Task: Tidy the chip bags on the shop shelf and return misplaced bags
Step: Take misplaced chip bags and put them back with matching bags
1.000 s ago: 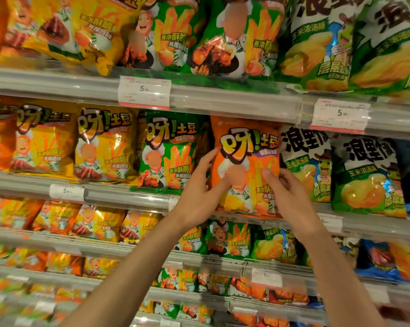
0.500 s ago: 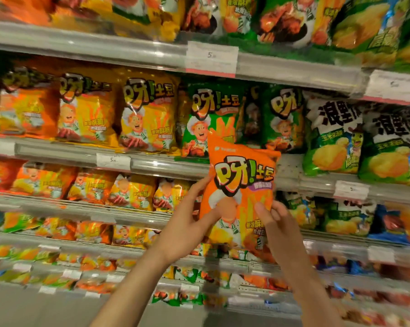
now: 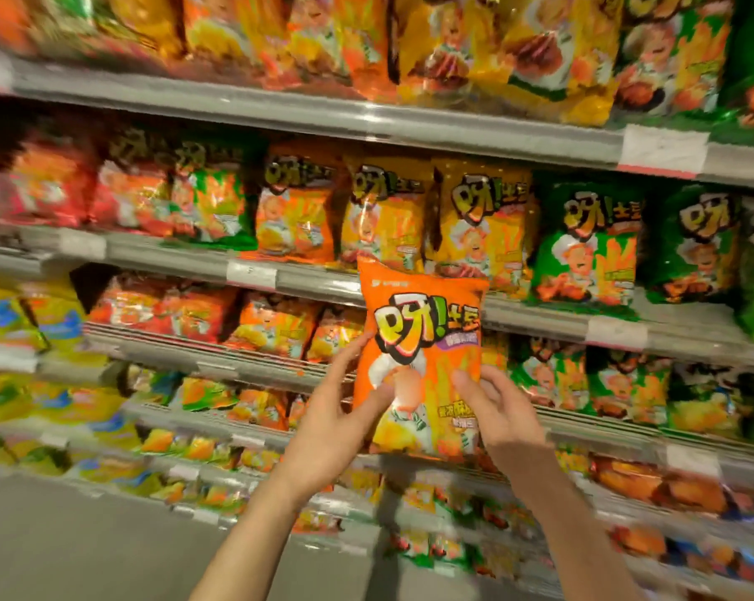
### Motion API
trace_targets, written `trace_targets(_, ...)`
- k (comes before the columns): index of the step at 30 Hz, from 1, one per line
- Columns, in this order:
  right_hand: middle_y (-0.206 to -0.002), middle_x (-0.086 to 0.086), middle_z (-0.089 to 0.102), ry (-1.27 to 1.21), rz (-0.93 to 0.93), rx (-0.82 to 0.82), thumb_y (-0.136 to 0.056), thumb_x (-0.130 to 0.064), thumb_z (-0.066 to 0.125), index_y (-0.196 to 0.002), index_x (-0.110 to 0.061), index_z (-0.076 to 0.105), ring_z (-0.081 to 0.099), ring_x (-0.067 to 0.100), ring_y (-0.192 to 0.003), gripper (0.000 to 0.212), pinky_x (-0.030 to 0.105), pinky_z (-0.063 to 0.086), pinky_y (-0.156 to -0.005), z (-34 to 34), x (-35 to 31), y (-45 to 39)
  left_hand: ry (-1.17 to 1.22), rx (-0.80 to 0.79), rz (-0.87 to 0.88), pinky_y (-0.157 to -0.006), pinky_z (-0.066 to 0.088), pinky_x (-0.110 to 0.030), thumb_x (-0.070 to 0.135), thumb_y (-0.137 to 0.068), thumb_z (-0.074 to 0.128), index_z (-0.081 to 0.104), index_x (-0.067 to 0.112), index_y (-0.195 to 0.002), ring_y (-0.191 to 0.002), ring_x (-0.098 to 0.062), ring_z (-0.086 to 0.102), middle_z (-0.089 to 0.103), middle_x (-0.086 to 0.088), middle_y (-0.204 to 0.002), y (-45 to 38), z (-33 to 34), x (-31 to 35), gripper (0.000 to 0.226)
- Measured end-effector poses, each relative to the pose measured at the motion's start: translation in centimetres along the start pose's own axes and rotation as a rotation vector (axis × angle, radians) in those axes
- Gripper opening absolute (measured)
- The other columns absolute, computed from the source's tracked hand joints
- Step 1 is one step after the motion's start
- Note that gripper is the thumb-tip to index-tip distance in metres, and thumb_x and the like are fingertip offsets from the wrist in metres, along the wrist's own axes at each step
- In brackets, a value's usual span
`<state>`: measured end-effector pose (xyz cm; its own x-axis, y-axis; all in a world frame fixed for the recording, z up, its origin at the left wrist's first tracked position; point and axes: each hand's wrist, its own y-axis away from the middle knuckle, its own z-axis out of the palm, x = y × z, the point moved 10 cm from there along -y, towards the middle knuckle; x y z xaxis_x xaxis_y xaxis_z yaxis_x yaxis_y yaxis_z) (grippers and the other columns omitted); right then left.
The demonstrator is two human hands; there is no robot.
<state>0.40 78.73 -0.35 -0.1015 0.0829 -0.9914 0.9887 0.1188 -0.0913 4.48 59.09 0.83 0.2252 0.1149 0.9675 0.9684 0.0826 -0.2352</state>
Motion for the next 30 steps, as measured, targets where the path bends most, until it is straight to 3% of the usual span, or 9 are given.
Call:
trace_targets(3, -0.110, 0.001, 0.075, 0.001, -0.007, -0.028, -0.085, -0.041, 0.065, -0.116, -0.016, 0.065, 0.070, 0.015, -0.105, 0.040, 0.024, 0.055, -0.085, 4.7, -0.4, -2.3, 0.024, 0.041, 0.012, -0.086, 0.051, -0.016, 0.035, -0.088, 0.066, 0.044, 0.041, -0.142, -0.115, 0.004, 0.061, 0.060, 0.029, -0.128, -0.8, -4.7, 0.0, 0.059)
trace_targets(6, -0.107, 0.002, 0.076, -0.027, -0.025, -0.033, -0.086, -0.045, 0.071, -0.116, -0.018, 0.065, 0.071, 0.020, -0.105, 0.041, 0.048, 0.054, -0.097, 8.9, -1.0, -4.7, 0.005, 0.071, 0.020, -0.085, 0.050, -0.014, 0.033, -0.090, 0.067, 0.043, 0.043, -0.142, -0.115, 0.002, 0.061, 0.060, 0.027, -0.129, -2.1, -9.2, -0.5, 0.058)
trace_targets(9, -0.113, 0.001, 0.074, -0.055, -0.042, -0.052, -0.082, -0.056, 0.072, -0.120, -0.021, 0.064, 0.069, 0.023, -0.111, 0.053, 0.054, 0.051, -0.100, 13.3, -1.6, -7.3, -0.054, 0.091, 0.041, -0.085, 0.048, -0.011, 0.036, -0.089, 0.066, 0.042, 0.045, -0.141, -0.114, 0.007, 0.059, 0.058, 0.031, -0.128, -4.3, -13.6, -0.6, 0.058)
trace_targets(12, -0.124, 0.003, 0.070, -0.114, -0.042, -0.060, -0.065, -0.076, 0.074, -0.124, -0.023, 0.063, 0.064, 0.024, -0.120, 0.080, 0.053, 0.050, -0.103, 17.5, -2.2, -10.3, -0.108, 0.113, 0.054, -0.088, 0.048, -0.013, 0.033, -0.092, 0.064, 0.041, 0.043, -0.144, -0.117, 0.006, 0.057, 0.056, 0.025, -0.135, -6.8, -18.1, -0.6, 0.057)
trace_targets(16, -0.120, 0.000, 0.072, -0.138, -0.081, -0.089, -0.077, -0.060, 0.070, -0.123, -0.020, 0.063, 0.066, 0.021, -0.116, 0.061, 0.052, 0.050, -0.103, 22.4, -4.3, -13.7, -0.111, 0.119, 0.075, -0.096, 0.050, -0.020, 0.034, -0.089, 0.065, 0.040, 0.039, -0.145, -0.121, 0.004, 0.057, 0.060, 0.027, -0.130, -10.2, -23.1, 0.2, 0.062)
trace_targets(20, -0.132, 0.006, 0.065, -0.153, -0.106, -0.109, -0.064, -0.075, 0.077, -0.130, -0.022, 0.058, 0.060, 0.025, -0.125, 0.087, 0.054, 0.047, -0.106, 27.2, -5.7, -16.4, -0.125, 0.144, 0.096, -0.086, 0.049, -0.014, 0.033, -0.091, 0.065, 0.041, 0.044, -0.143, -0.115, 0.009, 0.057, 0.058, 0.031, -0.129, -12.2, -27.9, 0.5, 0.058)
trace_targets(23, -0.119, 0.006, 0.071, -0.145, -0.138, -0.107, -0.080, -0.050, 0.076, -0.123, -0.016, 0.062, 0.066, 0.022, -0.114, 0.057, 0.044, 0.052, -0.101, 30.2, -6.4, -17.9, -0.133, 0.122, 0.091, -0.089, 0.049, -0.016, 0.036, -0.092, 0.064, 0.040, 0.047, -0.143, -0.117, 0.005, 0.057, 0.056, 0.032, -0.131, -13.6, -31.0, -0.1, 0.057)
trace_targets(27, -0.103, 0.007, 0.073, -0.069, -0.165, -0.046, -0.081, -0.040, 0.064, -0.106, -0.015, 0.065, 0.068, 0.016, -0.099, 0.036, 0.020, 0.051, -0.084, 33.3, -7.1, -18.5, -0.145, 0.071, 0.104, -0.105, 0.046, -0.039, 0.049, -0.089, 0.066, 0.039, 0.052, -0.142, -0.129, -0.006, 0.053, 0.050, 0.023, -0.143, -15.5, -34.9, -0.9, 0.059)
trace_targets(30, -0.105, -0.001, 0.073, -0.041, -0.114, -0.010, -0.091, -0.037, 0.065, -0.111, -0.021, 0.066, 0.068, 0.006, -0.093, 0.026, 0.014, 0.047, -0.077, 35.2, -6.7, -18.4, -0.117, 0.033, 0.106, -0.098, 0.046, -0.023, 0.046, -0.087, 0.069, 0.041, 0.050, -0.140, -0.121, 0.007, 0.054, 0.056, 0.032, -0.132, -16.5, -37.2, -1.2, 0.060)
